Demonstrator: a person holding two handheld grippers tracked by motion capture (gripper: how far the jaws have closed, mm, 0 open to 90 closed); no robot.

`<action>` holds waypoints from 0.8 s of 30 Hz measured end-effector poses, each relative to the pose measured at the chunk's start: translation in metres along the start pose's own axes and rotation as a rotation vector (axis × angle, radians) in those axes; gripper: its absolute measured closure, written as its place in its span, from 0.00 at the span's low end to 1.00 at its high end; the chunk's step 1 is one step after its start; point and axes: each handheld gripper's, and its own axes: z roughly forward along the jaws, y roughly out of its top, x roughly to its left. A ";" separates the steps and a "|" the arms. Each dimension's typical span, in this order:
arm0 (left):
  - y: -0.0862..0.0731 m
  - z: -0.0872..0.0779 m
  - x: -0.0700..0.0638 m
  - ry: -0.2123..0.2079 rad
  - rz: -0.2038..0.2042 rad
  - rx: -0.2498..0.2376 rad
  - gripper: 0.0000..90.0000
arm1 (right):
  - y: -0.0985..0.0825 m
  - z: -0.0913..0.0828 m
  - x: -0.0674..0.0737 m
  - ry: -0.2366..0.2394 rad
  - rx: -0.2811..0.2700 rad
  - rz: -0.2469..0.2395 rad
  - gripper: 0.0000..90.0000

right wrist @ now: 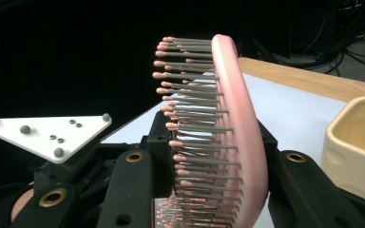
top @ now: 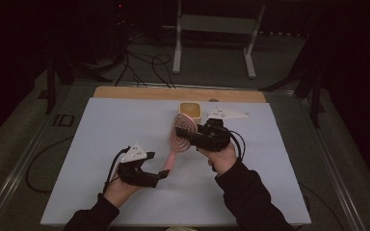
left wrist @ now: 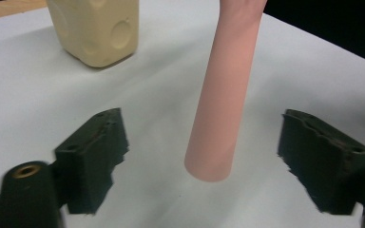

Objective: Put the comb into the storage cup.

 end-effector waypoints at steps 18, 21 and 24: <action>-0.013 -0.015 0.009 0.021 0.031 -0.005 0.00 | 0.017 -0.016 -0.006 -0.018 -0.040 -0.027 0.71; -0.018 -0.020 0.010 0.027 0.034 -0.009 0.00 | 0.020 -0.019 -0.008 -0.022 -0.047 -0.029 0.71; -0.022 -0.025 0.011 0.031 0.033 -0.013 0.00 | 0.022 -0.021 -0.010 -0.030 -0.051 -0.032 0.71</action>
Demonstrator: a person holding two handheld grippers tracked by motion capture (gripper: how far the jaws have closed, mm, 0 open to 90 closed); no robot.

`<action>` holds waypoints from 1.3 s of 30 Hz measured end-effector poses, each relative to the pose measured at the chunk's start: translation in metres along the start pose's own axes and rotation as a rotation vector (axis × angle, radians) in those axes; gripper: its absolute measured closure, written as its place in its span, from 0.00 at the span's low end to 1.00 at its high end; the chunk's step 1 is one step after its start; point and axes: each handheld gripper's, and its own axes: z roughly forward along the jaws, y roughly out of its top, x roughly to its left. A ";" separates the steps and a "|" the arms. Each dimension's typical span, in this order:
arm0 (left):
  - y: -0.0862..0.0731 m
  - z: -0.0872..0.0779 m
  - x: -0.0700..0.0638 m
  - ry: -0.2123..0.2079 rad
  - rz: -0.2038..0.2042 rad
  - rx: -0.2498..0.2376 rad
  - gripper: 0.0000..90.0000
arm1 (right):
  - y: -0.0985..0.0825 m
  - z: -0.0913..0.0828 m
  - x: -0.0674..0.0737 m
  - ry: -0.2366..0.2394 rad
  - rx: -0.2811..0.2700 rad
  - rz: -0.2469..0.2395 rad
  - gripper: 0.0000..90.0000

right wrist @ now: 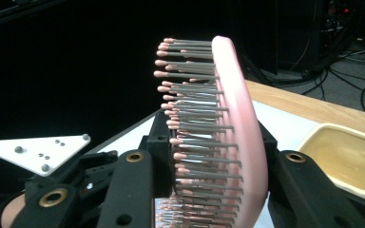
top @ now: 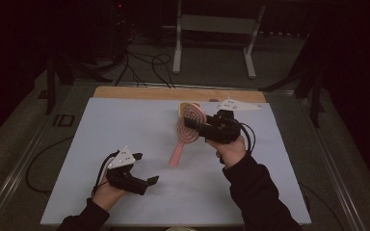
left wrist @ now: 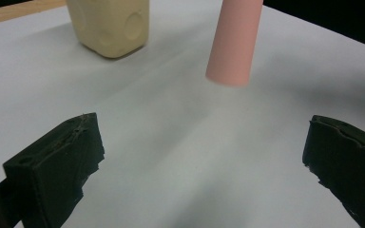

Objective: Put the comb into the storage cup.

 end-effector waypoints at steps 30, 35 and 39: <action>-0.046 -0.038 0.016 0.055 -0.040 -0.041 0.00 | 0.039 -0.013 -0.023 -0.065 -0.049 -0.020 0.72; -0.053 -0.045 0.018 0.070 -0.051 -0.042 0.00 | 0.048 -0.015 -0.028 -0.083 -0.060 -0.027 0.72; -0.059 -0.051 0.021 0.089 -0.063 -0.046 0.00 | 0.057 -0.017 -0.032 -0.097 -0.072 -0.032 0.72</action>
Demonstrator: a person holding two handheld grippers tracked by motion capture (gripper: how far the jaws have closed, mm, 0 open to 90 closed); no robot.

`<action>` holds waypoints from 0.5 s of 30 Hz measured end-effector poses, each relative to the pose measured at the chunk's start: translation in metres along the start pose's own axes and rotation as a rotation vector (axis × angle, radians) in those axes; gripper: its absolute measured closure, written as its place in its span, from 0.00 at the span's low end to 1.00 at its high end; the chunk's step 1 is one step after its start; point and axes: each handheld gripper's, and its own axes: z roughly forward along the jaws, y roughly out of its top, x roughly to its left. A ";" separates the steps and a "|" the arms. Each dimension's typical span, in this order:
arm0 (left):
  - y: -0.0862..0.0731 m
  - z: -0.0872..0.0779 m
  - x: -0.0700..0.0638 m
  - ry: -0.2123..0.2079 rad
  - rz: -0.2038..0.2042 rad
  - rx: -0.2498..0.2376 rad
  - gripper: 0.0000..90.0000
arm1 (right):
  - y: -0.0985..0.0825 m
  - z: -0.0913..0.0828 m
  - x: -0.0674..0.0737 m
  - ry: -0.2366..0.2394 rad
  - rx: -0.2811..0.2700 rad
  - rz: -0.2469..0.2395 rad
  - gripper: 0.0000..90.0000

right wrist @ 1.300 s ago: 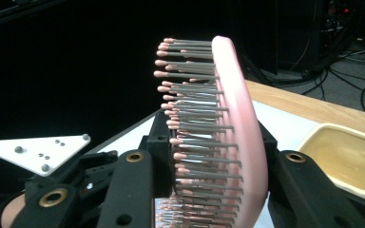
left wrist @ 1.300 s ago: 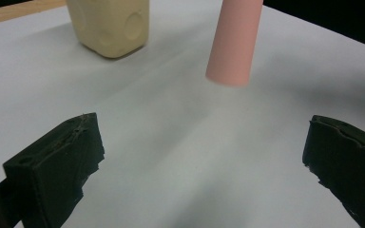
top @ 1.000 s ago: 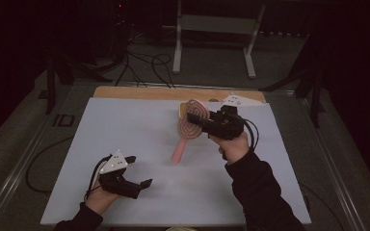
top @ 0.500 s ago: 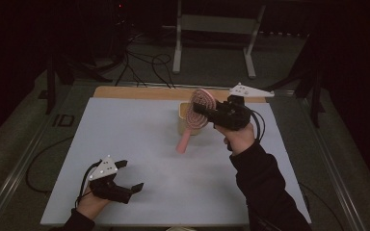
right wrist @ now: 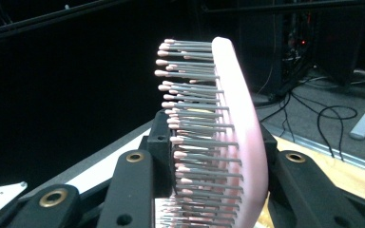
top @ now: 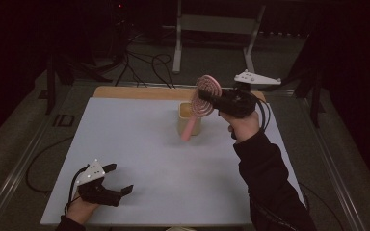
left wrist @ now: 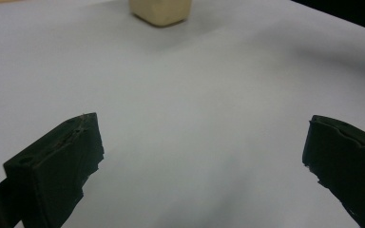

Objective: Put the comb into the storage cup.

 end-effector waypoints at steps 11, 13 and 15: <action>-0.003 -0.003 0.001 -0.002 0.002 -0.014 0.00 | 0.019 -0.001 -0.012 -0.035 -0.042 0.000 0.72; -0.003 -0.004 0.001 0.000 0.005 -0.015 0.00 | 0.023 0.001 -0.013 -0.044 -0.043 -0.005 0.72; -0.002 -0.004 0.000 0.001 0.004 -0.021 0.00 | 0.026 0.003 -0.015 -0.049 -0.043 -0.014 0.72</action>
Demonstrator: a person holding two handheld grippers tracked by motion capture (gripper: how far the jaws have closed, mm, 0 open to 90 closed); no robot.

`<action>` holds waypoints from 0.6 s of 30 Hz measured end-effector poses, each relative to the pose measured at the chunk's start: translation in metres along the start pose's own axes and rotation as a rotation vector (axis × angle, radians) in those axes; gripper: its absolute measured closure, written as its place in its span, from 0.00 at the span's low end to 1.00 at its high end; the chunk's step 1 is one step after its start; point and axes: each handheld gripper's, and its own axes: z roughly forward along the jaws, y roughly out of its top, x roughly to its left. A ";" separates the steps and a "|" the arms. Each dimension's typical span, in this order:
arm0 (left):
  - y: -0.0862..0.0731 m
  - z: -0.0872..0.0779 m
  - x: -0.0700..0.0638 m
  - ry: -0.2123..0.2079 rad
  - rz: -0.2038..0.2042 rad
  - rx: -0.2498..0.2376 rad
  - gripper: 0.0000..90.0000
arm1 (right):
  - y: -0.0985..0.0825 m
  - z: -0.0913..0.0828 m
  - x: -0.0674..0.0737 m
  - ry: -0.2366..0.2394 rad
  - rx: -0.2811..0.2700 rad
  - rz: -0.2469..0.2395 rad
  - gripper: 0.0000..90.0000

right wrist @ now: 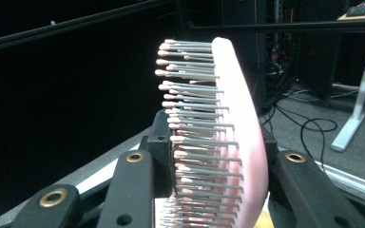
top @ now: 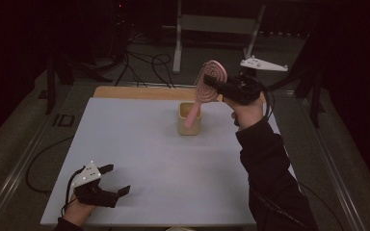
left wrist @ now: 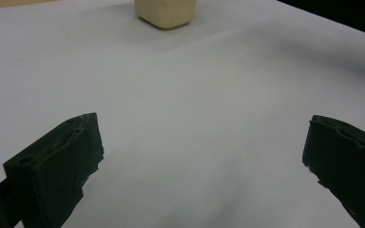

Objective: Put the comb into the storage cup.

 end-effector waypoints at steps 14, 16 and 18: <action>-0.001 0.000 0.000 -0.006 0.003 -0.007 0.00 | 0.013 0.019 -0.011 -0.052 -0.008 -0.026 0.72; -0.001 0.000 -0.001 -0.009 0.001 -0.009 0.00 | 0.013 0.022 -0.013 -0.055 -0.015 -0.033 0.72; -0.001 0.000 -0.001 -0.010 0.000 -0.009 0.00 | 0.013 0.025 -0.016 -0.060 -0.026 -0.043 0.72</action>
